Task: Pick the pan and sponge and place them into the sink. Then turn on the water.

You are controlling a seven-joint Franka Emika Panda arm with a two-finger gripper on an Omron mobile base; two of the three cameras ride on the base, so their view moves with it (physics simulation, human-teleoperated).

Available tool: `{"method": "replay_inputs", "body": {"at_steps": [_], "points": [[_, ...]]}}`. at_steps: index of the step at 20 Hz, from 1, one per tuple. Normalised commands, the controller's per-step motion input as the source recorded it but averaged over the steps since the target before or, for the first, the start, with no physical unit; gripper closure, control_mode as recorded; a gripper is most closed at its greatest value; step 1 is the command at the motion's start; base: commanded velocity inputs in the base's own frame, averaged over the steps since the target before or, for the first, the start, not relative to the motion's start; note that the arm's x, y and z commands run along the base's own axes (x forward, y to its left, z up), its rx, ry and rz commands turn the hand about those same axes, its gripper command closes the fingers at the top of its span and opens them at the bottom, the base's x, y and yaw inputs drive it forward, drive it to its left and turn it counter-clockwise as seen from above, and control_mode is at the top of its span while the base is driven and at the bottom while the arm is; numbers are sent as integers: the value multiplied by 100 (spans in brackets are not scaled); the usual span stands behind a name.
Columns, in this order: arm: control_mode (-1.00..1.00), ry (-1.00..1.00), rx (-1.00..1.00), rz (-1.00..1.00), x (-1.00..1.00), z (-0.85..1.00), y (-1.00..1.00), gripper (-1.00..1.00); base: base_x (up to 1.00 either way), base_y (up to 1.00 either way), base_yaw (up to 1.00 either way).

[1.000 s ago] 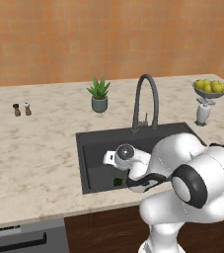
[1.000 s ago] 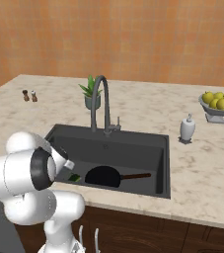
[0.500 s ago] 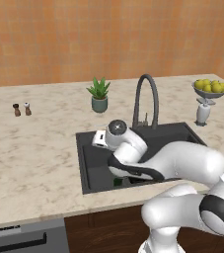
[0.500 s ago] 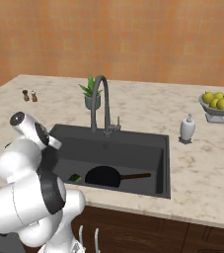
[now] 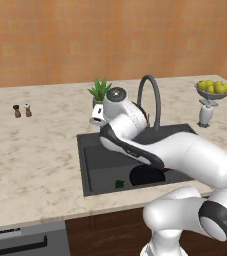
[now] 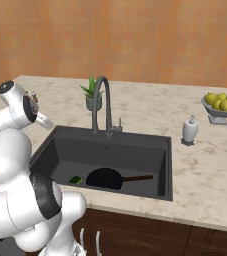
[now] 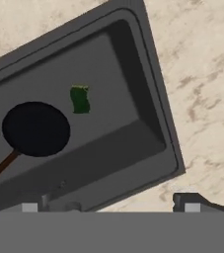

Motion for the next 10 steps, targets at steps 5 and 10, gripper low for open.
{"method": "replay_inputs", "body": {"at_steps": [5,10], "points": [[-100,2,25,-1,-7,45,-35,-100,0,0,0],[-100,1,39,0,0,33,-68,-100,0,0,0]]}}
